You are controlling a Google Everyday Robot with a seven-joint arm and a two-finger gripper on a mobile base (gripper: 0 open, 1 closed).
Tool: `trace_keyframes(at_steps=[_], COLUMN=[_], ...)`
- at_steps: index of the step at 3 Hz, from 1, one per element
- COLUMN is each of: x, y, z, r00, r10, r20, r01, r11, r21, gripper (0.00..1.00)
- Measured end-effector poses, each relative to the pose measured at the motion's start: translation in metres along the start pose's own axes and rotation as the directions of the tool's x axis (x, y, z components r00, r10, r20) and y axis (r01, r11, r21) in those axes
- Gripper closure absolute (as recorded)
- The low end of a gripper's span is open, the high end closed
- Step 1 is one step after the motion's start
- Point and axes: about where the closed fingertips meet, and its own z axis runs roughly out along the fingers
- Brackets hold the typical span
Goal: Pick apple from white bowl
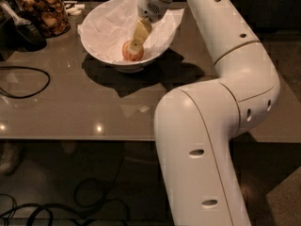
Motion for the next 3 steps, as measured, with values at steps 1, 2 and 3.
trace_keyframes(at_steps=[1, 2, 3], x=[0.006, 0.011, 0.011], y=[-0.001, -0.002, -0.003], z=[0.008, 0.013, 0.018], r00=[1.0, 1.0, 1.0], r10=[0.018, 0.029, 0.024], r20=[0.003, 0.002, 0.001], r01=[-0.018, -0.028, -0.024], r11=[0.9997, 0.9991, 0.999], r21=[-0.019, -0.03, -0.039], gripper=[0.26, 0.27, 0.28])
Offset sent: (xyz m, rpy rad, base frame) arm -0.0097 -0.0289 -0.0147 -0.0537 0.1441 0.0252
